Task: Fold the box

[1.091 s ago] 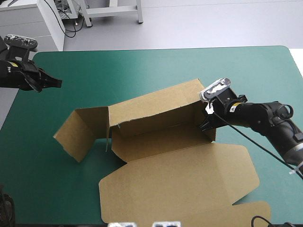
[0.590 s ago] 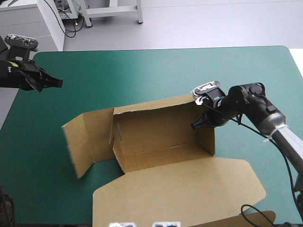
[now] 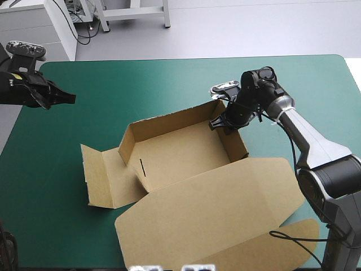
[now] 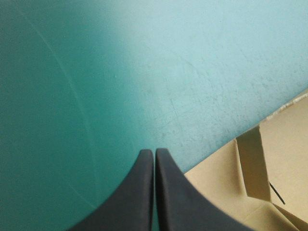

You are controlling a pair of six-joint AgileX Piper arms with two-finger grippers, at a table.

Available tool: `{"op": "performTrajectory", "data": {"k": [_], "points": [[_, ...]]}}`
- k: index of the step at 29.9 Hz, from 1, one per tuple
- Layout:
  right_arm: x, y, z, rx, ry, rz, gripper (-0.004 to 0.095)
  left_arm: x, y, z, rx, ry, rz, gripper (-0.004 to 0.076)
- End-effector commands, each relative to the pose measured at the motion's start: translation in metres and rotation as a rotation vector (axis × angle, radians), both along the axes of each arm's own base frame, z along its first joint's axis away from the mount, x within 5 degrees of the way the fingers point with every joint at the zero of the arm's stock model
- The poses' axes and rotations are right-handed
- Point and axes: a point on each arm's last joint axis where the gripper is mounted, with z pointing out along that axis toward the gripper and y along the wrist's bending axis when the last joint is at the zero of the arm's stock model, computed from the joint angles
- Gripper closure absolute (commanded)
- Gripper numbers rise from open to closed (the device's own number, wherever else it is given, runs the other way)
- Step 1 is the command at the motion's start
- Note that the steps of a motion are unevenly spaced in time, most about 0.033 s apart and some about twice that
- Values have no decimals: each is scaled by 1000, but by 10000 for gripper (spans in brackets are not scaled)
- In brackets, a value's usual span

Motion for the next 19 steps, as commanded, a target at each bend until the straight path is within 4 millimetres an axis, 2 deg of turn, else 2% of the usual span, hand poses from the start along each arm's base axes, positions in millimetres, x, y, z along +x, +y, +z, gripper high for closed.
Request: {"op": "performTrajectory", "data": {"k": [1, 4, 5, 9, 16, 19], "points": [[-7, -2, 33, 33, -83, 23, 419, -16, -5, 16, -15, -31, -20, 731], [-7, -2, 33, 31, -84, 28, 174, -16, -5, 16, -15, -31, -20, 731], [-7, -2, 33, 31, -84, 28, 143, -16, -5, 16, -15, -31, -20, 731], [-10, -3, 41, 37, -102, 31, 148, -16, -5, 16, -15, -31, -20, 731], [-30, -10, 78, 68, -190, 32, 157, -16, -5, 16, -13, -31, -19, 731], [-36, -12, 87, 76, -213, 37, 157, -16, -4, 15, -2, -29, -14, 731]]}}
